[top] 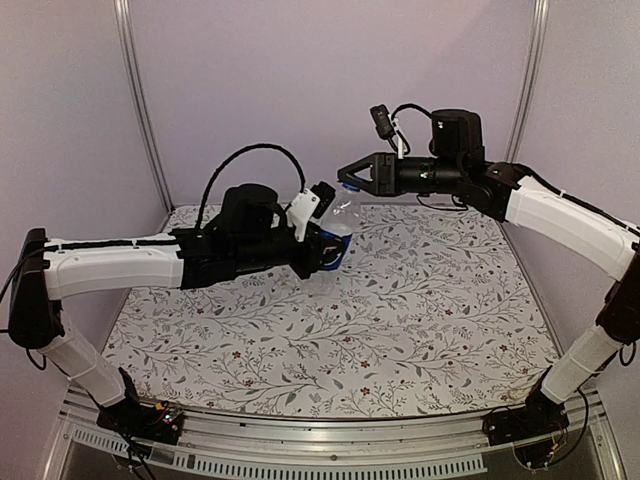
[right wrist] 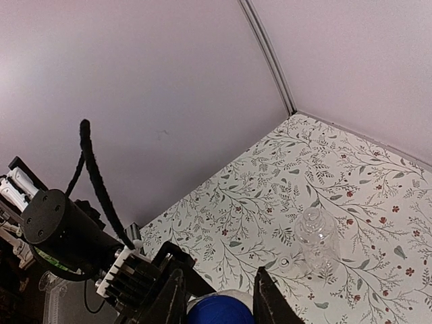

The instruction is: Unscrew the bottle caps

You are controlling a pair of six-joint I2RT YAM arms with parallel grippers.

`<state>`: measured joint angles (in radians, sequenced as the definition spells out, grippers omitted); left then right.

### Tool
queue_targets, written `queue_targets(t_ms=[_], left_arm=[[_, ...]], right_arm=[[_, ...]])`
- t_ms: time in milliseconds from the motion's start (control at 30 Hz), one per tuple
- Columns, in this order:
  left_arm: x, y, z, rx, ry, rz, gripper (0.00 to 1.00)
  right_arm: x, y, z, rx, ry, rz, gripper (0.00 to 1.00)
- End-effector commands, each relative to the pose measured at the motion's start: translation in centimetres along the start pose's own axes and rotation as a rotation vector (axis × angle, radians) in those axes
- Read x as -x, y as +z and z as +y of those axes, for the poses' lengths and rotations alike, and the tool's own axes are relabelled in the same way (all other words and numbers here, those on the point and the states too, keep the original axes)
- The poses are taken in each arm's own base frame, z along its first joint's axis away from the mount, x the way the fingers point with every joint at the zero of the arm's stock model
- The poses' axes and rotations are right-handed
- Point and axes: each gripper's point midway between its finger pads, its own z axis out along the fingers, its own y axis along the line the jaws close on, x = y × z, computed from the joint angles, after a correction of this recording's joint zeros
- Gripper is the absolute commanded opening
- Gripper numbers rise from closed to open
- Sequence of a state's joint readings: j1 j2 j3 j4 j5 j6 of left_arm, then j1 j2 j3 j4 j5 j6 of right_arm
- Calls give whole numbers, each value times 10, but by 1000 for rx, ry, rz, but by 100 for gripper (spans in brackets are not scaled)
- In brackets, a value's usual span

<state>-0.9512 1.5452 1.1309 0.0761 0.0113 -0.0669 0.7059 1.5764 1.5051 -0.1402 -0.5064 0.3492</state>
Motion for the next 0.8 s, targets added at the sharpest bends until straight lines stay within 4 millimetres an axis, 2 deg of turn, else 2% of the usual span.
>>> queue_targets(t_ms=[0,167,267,367,533,667,767], left_arm=[[14,-6,-19,-81,36,-31,26],[16,-28,-59,-406,53,-50,27],[15,-47,-80,-608,39,-46,28],[13,-63,-93,-741,26,-46,28],[15,-79,-95,-864,-8,-51,28],[17,-81,-87,-862,-29,-54,28],[17,-76,-80,-819,-30,-50,28]], right_arm=[[-5,0,27,140,-78,30,2],[-22,-16,64,404,-274,92,1],[-29,-26,75,512,-363,109,2],[-32,-35,79,610,-380,122,2],[-35,-44,79,711,-376,134,6],[-33,-44,76,709,-374,133,13],[-30,-40,71,669,-366,131,27]])
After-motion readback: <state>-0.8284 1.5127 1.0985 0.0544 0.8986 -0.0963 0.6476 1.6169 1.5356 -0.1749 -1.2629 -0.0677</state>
